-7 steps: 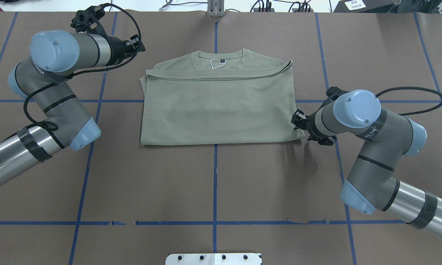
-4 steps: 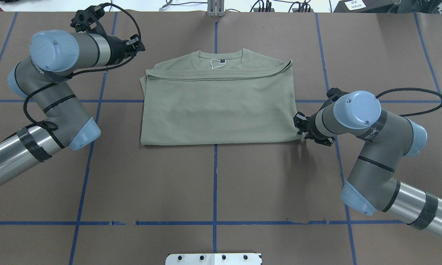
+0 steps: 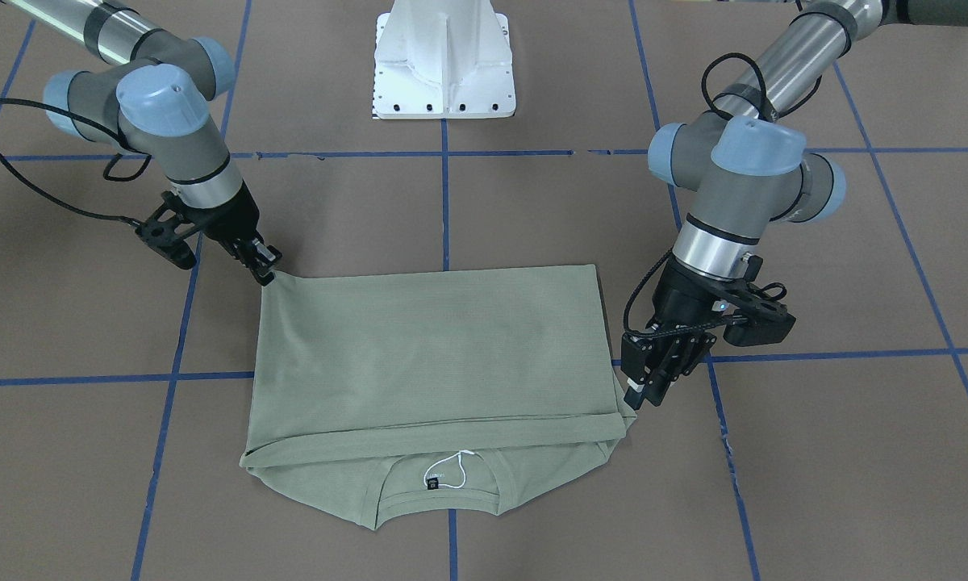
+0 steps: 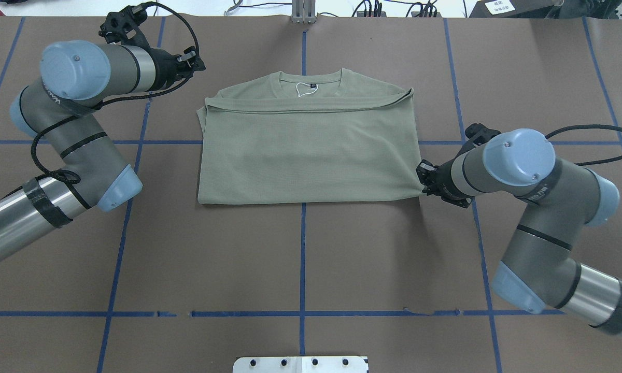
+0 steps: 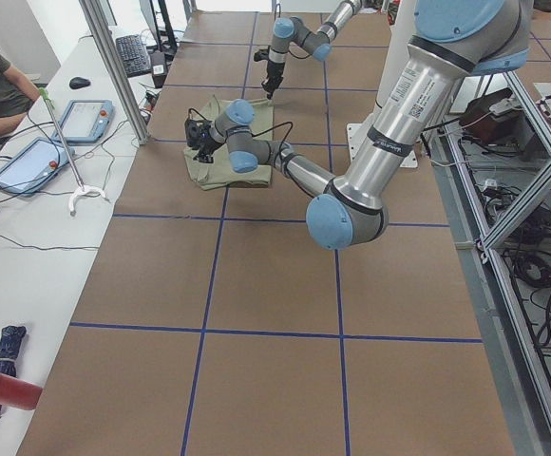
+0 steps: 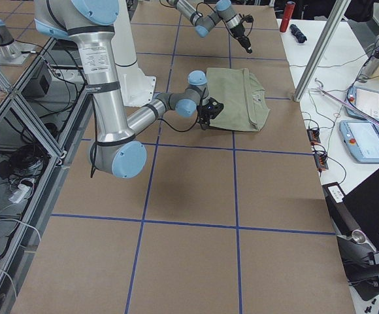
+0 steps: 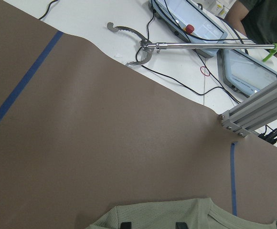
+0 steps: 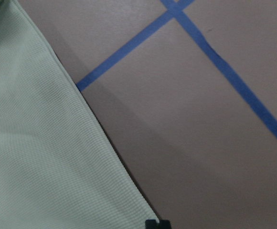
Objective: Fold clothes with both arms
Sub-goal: 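Grasp the shirt's side edge with the right gripper and drag it toward the robot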
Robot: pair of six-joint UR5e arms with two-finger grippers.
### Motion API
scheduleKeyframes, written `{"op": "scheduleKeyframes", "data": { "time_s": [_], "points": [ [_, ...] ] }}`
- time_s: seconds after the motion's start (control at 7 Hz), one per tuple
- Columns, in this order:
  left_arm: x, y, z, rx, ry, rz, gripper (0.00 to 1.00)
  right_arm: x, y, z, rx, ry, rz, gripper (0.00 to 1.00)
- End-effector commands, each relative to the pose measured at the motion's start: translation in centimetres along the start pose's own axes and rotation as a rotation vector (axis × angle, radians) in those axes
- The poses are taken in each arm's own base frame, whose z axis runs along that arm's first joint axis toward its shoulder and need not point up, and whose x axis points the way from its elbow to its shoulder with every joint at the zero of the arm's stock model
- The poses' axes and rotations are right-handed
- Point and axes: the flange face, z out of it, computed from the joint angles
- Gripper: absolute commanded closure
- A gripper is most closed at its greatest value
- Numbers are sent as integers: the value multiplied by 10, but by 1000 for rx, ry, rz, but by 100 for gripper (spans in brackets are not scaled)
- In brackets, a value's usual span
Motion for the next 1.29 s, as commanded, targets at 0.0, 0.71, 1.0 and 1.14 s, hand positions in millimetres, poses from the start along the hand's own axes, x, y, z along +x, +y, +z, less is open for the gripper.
{"op": "scheduleKeyframes", "data": {
  "time_s": [0.0, 0.71, 1.0, 1.14],
  "points": [
    [13, 1, -22, -2, 36, -5, 58, 77, 41, -69, -94, 22, -21, 100],
    [45, 29, -96, -143, 125, -103, 56, 164, 199, -86, -435, 271, -85, 82],
    [50, 80, -113, -267, 146, -163, 48, 166, 219, -84, -412, 250, -104, 0],
    [55, 119, -115, -334, 143, -209, 43, 145, 214, -85, -348, 171, -73, 0]
  ]
}}
